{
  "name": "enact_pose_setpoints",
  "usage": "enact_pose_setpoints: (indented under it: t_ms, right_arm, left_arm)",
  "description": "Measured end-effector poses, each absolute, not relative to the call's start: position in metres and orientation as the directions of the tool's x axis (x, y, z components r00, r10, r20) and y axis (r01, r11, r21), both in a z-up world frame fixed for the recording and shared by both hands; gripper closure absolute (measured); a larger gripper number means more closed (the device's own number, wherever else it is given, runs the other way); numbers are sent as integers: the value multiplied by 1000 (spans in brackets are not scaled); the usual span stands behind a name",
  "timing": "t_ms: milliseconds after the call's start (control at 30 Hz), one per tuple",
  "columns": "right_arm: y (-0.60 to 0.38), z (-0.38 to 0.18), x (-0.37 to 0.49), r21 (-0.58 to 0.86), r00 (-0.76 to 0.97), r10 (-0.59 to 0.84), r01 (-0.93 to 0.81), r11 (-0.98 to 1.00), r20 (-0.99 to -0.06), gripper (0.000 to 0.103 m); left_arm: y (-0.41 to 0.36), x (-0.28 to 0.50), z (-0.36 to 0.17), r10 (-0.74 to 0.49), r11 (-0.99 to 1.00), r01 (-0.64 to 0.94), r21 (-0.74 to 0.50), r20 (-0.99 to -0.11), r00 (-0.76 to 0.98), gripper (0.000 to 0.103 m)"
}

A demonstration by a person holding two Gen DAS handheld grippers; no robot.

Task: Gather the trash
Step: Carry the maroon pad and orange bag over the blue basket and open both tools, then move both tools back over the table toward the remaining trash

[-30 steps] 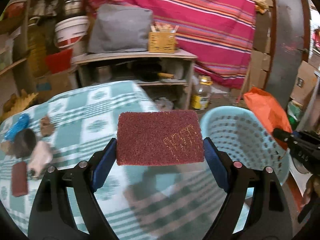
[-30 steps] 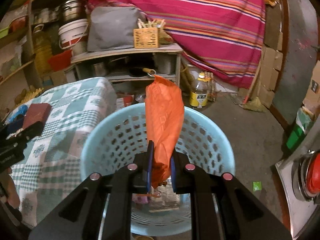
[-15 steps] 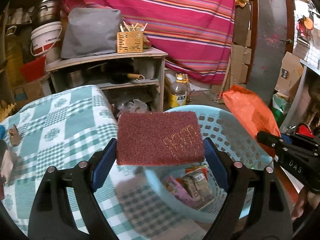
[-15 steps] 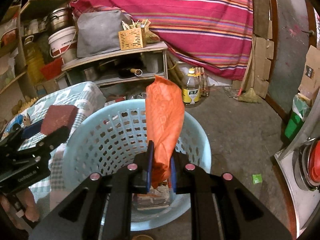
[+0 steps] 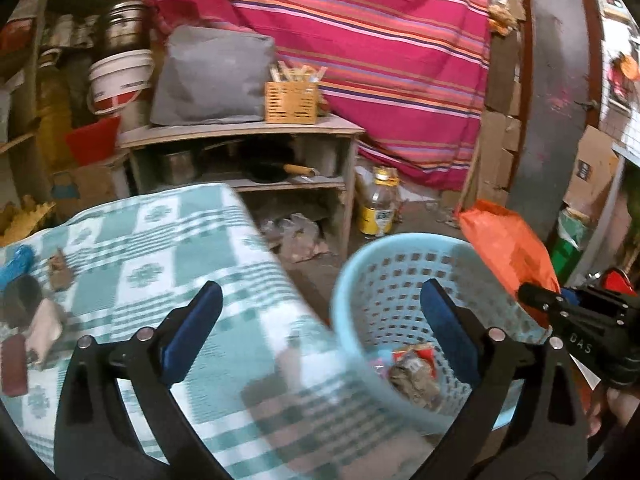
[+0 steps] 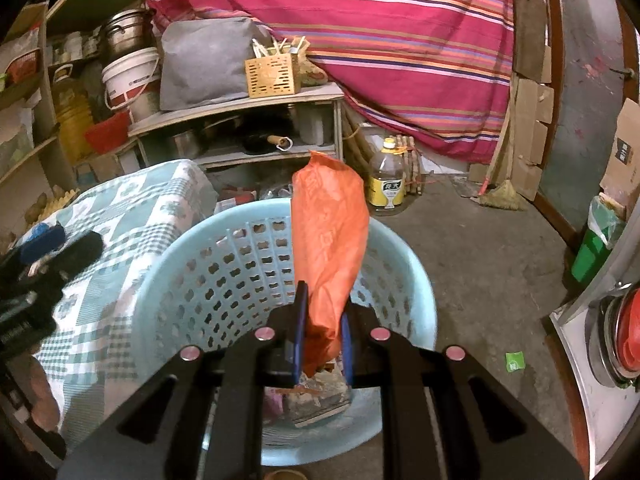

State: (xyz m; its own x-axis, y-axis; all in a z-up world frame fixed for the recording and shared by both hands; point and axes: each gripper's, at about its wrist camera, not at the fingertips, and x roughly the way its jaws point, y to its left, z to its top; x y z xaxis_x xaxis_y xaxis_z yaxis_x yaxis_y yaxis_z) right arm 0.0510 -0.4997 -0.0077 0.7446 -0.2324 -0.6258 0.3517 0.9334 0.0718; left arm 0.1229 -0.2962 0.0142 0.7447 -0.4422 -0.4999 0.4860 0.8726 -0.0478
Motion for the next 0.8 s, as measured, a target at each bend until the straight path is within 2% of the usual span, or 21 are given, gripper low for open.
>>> enact_pose_setpoints:
  t_ms: [200,267,300,333,367,533,633,700,800]
  right_arm:
    - [-480,-11,68,29,724,-239,337,941,-647,87]
    - [-476,-13,73,23,705,-240,341,940,-667,82]
    - [-474,-14,75,20,698,-246,349,937,-672,60]
    - [-472,-14,76,17,697,-254,357,934,-671,31]
    - [-470,-13,75,14,699,-264,365,931,-665,28]
    - [-453,-7,84,-28,695,-304,379,925,-652,23]
    - [-437,-1,89,-28,716,-300,366,930,-631,21]
    - [-424,3,94,-34,727,-299,355,934,-618,15]
    - [-397,8,104,-40,748,-272,312,949,-605,14]
  left_arm:
    - [-252,132,20,-365,915,402,-37,-497,787,6]
    - [-237,135,21,-337,927,373,-30,-500,798,6]
    - [-228,136,21,-320,935,355,-29,-503,803,6]
    - [-219,138,21,-305,941,337,-29,-506,807,6]
    - [-211,139,21,-295,945,325,-30,-507,810,6]
    - [-167,143,24,-238,966,258,-31,-502,831,6]
    - [-136,147,23,-206,976,215,-41,-507,837,6]
    - [-121,151,22,-179,982,187,-37,-520,835,6]
    - [-98,153,18,-146,988,152,-31,-526,838,6]
